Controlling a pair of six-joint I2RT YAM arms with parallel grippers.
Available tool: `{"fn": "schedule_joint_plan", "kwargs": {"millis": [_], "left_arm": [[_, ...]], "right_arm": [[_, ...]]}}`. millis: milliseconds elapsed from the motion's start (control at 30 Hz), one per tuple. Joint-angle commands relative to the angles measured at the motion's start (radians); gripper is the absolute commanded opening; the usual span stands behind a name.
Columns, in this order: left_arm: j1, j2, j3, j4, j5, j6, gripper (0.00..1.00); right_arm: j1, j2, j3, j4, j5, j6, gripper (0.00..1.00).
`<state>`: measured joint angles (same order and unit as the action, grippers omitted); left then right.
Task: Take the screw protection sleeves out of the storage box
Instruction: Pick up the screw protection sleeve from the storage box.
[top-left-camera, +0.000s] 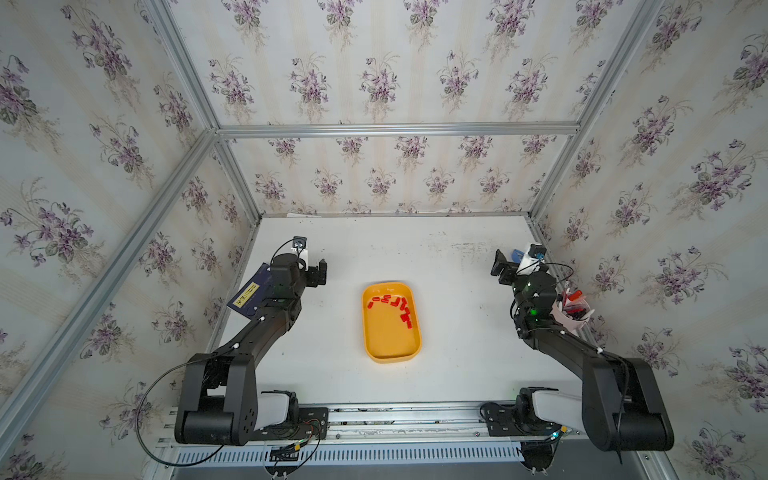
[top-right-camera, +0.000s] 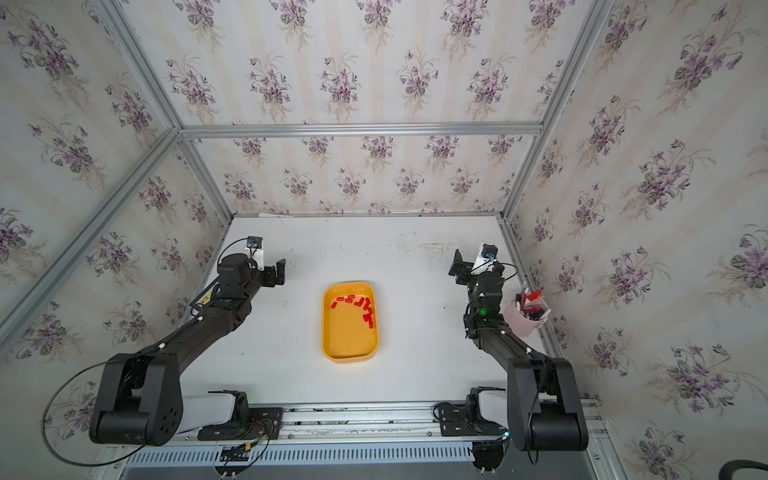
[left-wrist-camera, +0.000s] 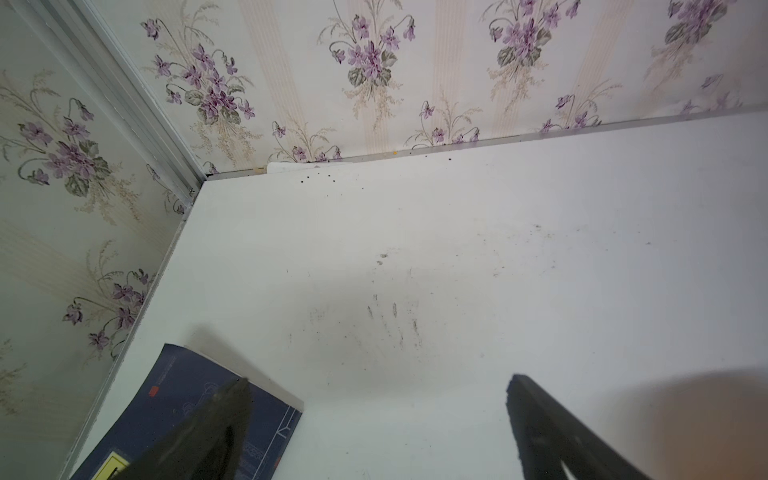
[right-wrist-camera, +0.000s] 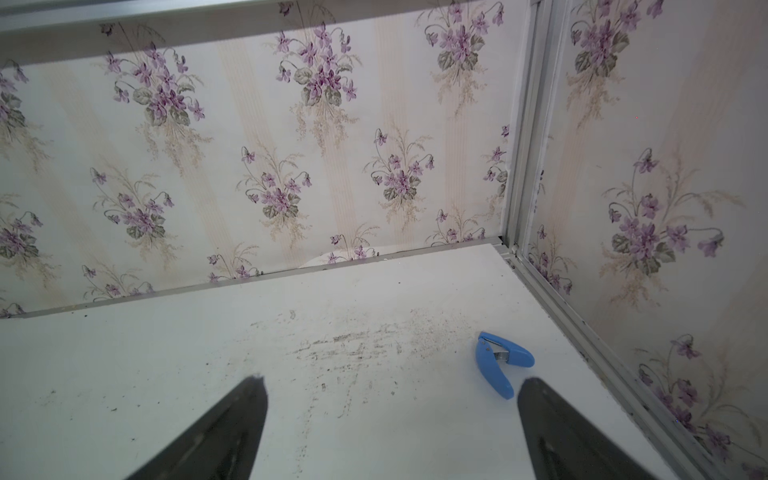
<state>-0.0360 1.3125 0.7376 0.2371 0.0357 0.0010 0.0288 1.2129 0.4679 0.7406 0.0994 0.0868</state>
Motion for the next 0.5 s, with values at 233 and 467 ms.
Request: {"fn": "schedule_joint_plan", "kwargs": {"millis": [233,467], "left_arm": [[-0.186,0.061,0.443,-0.856,0.012,-0.344,1.0],[-0.306,0.015,0.422,-1.048,0.124,-0.606,1.0]], "right_arm": [[0.356,-0.072,0.34,-0.75,0.118,0.005,0.98],[0.722,0.089,0.54,-1.003,0.158,0.029,0.98]]}}
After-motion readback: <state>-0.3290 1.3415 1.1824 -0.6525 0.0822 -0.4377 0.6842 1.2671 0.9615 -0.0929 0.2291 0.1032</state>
